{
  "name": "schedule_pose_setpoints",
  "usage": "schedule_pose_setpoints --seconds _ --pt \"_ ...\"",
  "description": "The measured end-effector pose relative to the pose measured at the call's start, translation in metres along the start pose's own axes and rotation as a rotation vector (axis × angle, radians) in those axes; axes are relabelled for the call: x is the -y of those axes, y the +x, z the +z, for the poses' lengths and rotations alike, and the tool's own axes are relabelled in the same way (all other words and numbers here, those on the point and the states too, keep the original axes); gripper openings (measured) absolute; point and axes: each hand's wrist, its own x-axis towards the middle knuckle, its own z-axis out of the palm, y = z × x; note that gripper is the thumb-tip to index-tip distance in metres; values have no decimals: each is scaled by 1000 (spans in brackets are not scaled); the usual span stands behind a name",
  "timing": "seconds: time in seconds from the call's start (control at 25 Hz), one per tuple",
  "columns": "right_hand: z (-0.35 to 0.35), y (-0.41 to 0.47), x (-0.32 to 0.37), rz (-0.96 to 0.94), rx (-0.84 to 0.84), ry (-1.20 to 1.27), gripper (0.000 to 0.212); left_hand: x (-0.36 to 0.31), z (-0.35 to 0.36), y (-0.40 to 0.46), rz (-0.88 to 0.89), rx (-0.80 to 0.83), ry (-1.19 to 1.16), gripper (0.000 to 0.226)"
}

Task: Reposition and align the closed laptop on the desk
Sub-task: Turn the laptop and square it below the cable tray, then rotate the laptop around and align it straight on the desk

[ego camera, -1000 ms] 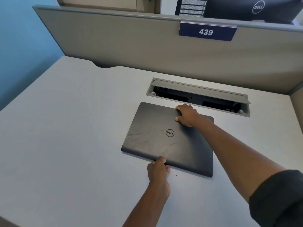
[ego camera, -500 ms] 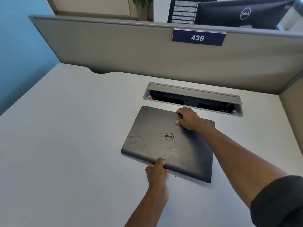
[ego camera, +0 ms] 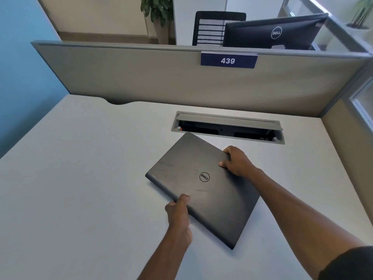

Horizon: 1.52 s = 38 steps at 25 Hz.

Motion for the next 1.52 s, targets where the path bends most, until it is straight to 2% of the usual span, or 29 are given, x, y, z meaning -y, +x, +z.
schedule_pose_setpoints --seconds 0.32,0.48,0.64,0.76,1.04,1.28,1.52 --pt "10 -45 -1 130 -82 146 36 -55 -21 1 161 73 116 42" --pt "19 -72 4 273 -137 314 34 -84 -23 8 241 92 264 34" --pt "35 -98 10 388 -201 371 29 -108 -15 17 349 80 440 25" --pt "50 -119 15 468 -230 413 33 -122 -4 23 401 117 560 25" --pt "90 -157 24 618 -276 629 39 -159 34 42 540 348 1020 28" --pt "120 -163 49 761 -390 904 15 -177 81 49 767 337 1509 27" --pt "141 -157 80 839 -469 1287 8 -174 118 70 861 409 1711 26"
